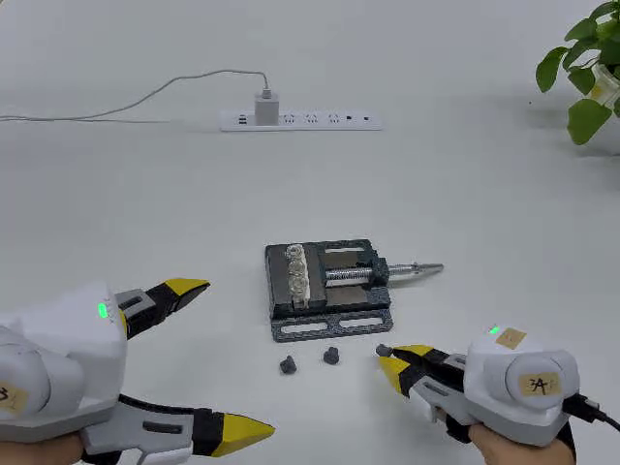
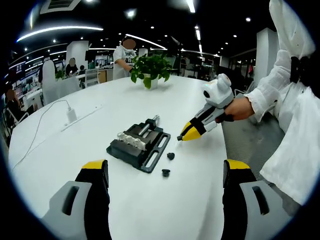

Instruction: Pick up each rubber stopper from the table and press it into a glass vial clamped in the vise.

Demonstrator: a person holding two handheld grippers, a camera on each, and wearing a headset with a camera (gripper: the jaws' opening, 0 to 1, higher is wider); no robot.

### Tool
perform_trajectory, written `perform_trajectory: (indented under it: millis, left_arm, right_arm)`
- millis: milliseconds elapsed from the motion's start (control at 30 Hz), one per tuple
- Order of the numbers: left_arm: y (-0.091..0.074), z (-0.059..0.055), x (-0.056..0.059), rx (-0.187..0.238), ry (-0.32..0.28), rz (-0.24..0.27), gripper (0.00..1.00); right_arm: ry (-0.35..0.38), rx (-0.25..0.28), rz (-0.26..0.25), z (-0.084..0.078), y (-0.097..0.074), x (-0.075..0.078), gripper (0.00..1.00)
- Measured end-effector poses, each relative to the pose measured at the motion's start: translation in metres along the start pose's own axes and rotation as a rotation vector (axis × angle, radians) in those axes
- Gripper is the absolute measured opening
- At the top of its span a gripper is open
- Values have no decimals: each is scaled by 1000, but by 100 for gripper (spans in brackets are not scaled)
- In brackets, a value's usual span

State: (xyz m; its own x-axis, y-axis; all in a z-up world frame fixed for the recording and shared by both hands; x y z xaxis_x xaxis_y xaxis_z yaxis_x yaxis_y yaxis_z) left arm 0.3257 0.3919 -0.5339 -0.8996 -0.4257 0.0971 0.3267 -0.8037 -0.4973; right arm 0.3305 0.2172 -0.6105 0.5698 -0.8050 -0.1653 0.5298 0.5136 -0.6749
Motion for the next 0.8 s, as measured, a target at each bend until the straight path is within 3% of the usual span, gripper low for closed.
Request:
perform_trajectory:
  millis: [267,467,600,800]
  left_arm:
    - [4,18,7,16,17,-66,85]
    - [6,37,17,20,56,-137,76]
    - [6,55,22,42,75,-178,71]
    - [0,86,41,87,115,-267,53]
  right_arm:
    - [-104,84,175,36,-30,-15,6]
    - [-200,98,328,60,-57,-31,6]
    - [-247,103,416,74,-75,-42,6]
    - [-312,106,526,93,-99,-61,6]
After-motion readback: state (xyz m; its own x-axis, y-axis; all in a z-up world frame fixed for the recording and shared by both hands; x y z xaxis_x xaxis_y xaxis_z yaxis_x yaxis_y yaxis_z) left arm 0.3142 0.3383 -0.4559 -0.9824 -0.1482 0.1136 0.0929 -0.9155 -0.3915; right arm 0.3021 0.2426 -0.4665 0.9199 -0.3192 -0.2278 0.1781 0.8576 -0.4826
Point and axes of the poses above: the centre of the closed fingertips' face, and the gripper's own axes: y roughly forward along the fingers, x roughly to its right, z roughly out of its top, the point moved 2 cm from there along -y, roughly backward along the fingers, and after that the axes turned 5 degrees about -x, right-handed, at the moved point
